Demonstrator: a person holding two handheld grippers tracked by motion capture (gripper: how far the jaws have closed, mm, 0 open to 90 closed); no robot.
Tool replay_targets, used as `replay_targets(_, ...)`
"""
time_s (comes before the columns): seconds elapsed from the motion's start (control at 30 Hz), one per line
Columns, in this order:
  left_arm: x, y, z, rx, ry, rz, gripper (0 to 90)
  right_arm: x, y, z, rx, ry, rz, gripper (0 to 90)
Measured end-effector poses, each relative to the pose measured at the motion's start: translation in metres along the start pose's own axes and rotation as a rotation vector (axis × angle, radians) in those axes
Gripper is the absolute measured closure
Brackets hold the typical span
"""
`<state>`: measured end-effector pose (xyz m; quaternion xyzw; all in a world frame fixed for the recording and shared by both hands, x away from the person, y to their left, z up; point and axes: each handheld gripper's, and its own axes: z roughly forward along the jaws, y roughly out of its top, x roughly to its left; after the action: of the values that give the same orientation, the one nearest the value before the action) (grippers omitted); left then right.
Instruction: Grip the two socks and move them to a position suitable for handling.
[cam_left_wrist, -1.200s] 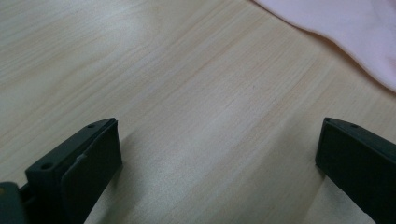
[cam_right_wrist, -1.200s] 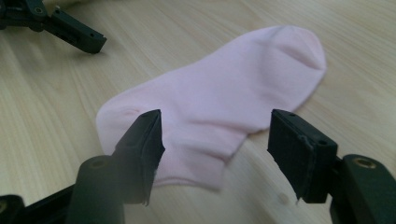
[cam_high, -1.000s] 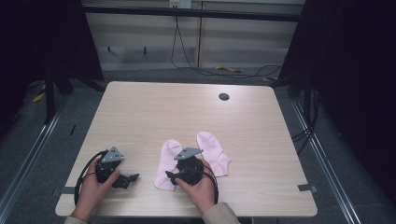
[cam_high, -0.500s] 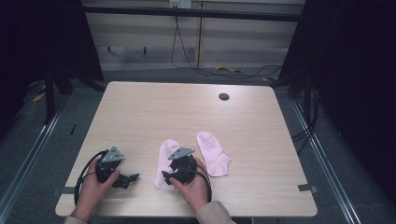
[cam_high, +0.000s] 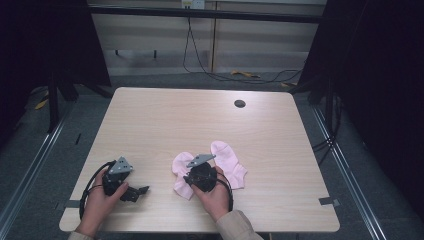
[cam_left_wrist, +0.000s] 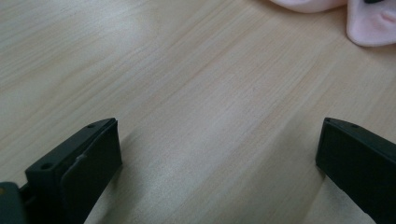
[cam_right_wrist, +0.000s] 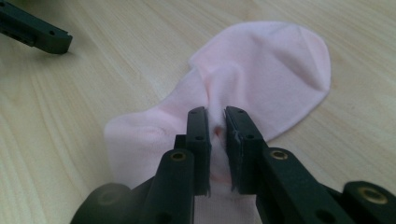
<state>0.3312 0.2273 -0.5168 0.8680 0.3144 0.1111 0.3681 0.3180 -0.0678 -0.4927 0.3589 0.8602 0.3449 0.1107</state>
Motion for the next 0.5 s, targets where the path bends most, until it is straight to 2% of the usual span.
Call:
replay_targets(0.1, 0.000, 0.000, 0.000, 0.000, 0.000, 0.000, 0.0, -0.002, 0.007, -0.011, -0.015, -0.011, -0.020, 80.4)
replay_targets(0.27, 0.000, 0.000, 0.000, 0.000, 0.000, -0.001, 0.0, -0.011, 0.018, -0.024, -0.052, -0.013, -0.002, 80.5)
replay_targets(0.33, 0.000, 0.000, 0.000, -0.001, 0.000, -0.001, 0.0, -0.018, 0.025, -0.030, -0.068, -0.030, -0.008, 80.4)
replay_targets(0.4, 0.000, 0.000, 0.000, -0.001, 0.000, -0.002, 0.0, -0.022, 0.028, -0.030, -0.081, -0.021, -0.003, 80.4)
replay_targets(0.5, 0.000, 0.000, 0.000, 0.000, 0.000, -0.002, 0.0, -0.029, 0.037, -0.027, -0.079, -0.038, -0.025, 80.4)
